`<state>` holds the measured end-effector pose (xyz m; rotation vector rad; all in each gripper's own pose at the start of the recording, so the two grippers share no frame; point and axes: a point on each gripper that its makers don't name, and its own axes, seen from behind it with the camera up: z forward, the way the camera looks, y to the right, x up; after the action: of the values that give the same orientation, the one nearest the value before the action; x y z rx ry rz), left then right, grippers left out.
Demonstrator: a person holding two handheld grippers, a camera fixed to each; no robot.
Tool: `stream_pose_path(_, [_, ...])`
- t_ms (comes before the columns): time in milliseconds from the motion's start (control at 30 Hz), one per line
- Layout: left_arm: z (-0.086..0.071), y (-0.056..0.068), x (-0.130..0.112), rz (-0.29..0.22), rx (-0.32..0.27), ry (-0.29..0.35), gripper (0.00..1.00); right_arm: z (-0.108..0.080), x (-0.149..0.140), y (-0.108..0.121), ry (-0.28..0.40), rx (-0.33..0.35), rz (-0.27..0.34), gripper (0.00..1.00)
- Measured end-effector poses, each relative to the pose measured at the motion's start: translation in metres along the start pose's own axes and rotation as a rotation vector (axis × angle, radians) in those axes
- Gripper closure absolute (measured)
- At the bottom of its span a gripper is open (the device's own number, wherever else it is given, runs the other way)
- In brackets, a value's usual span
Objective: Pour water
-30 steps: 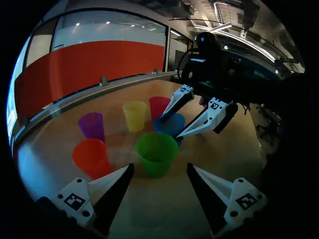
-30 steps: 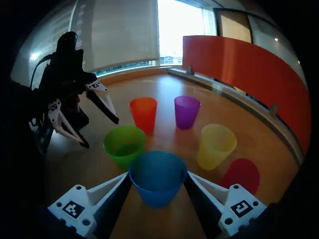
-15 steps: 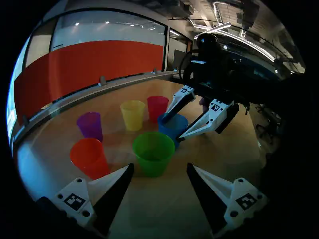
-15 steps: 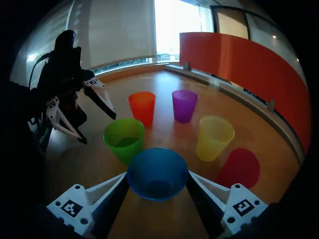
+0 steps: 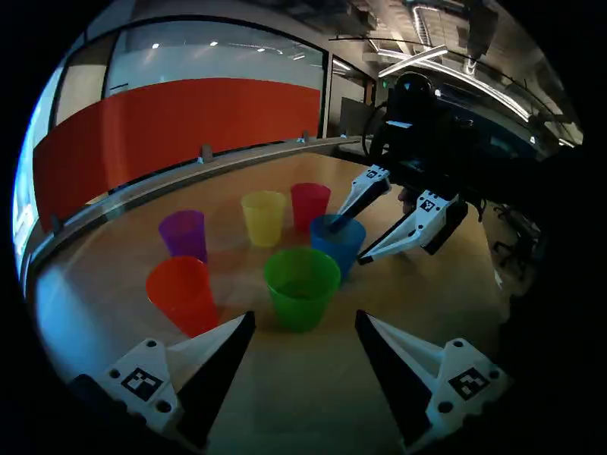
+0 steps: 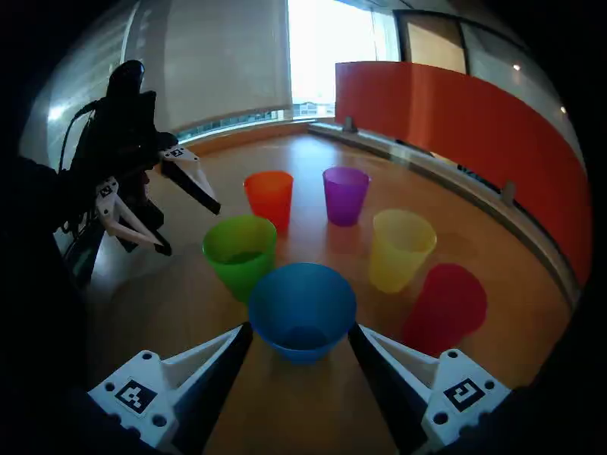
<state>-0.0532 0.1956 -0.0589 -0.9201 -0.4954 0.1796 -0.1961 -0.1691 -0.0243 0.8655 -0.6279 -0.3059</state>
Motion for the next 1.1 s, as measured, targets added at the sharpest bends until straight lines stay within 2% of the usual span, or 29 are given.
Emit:
stream_pose_path(367, [-0.017, -0.008, -0.003, -0.021, 0.055, 0.027, 0.02, -0.030, -0.017, -0.003, 0.016, -0.054, 0.012, 0.02])
stream_pose_path(733, [-0.032, -0.022, -0.001, -0.040, 0.129, 0.064, 0.02, -0.057, -0.026, -0.004, 0.051, -0.114, 0.020, 0.02])
stream_pose_path(933, [-0.044, -0.034, 0.001, -0.022, 0.208, 0.094, 0.02, -0.073, -0.019, 0.002, 0.103, -0.165, 0.035, 0.02])
stream_pose_path(1100, [-0.056, -0.047, 0.007, -0.028, 0.286, 0.140, 0.02, -0.090, -0.008, 0.015, 0.162, -0.246, 0.046, 0.02])
